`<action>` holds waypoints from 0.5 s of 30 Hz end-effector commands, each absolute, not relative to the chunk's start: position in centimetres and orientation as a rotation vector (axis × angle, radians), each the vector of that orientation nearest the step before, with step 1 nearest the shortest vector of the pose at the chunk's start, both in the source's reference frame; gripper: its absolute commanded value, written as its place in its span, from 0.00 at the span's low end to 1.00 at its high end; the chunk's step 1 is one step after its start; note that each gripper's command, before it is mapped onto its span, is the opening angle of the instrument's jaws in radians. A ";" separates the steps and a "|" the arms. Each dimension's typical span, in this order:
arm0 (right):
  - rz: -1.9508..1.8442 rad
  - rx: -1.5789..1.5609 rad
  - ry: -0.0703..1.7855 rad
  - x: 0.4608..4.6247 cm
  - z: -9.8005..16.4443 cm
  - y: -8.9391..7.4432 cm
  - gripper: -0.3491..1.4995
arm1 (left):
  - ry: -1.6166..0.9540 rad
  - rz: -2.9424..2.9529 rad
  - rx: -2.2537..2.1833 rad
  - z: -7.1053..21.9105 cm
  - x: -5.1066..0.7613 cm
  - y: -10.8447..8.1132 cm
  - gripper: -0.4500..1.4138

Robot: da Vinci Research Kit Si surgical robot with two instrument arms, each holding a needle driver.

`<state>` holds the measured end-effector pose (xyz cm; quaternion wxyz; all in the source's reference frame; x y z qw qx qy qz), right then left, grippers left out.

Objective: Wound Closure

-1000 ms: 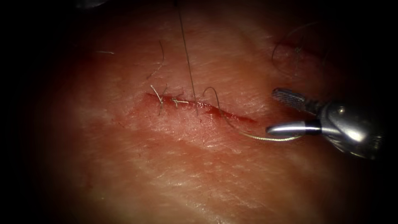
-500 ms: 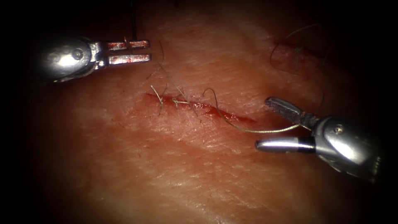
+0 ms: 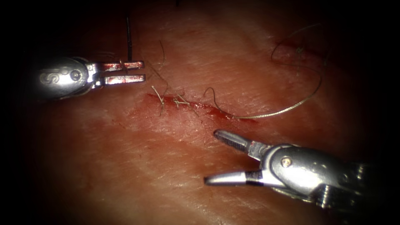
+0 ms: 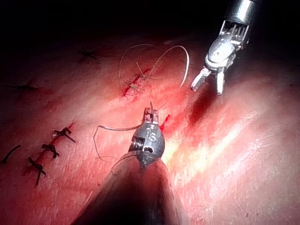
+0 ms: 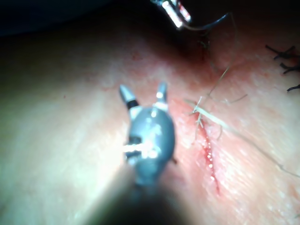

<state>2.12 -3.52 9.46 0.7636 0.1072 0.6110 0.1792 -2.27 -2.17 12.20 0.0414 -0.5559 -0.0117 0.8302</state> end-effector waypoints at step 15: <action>0.372 0.114 1.191 2.31 10.9 -3.3 0.72 | -0.102 2.530 -1.778 12.3 -2.39 -2.7 0.00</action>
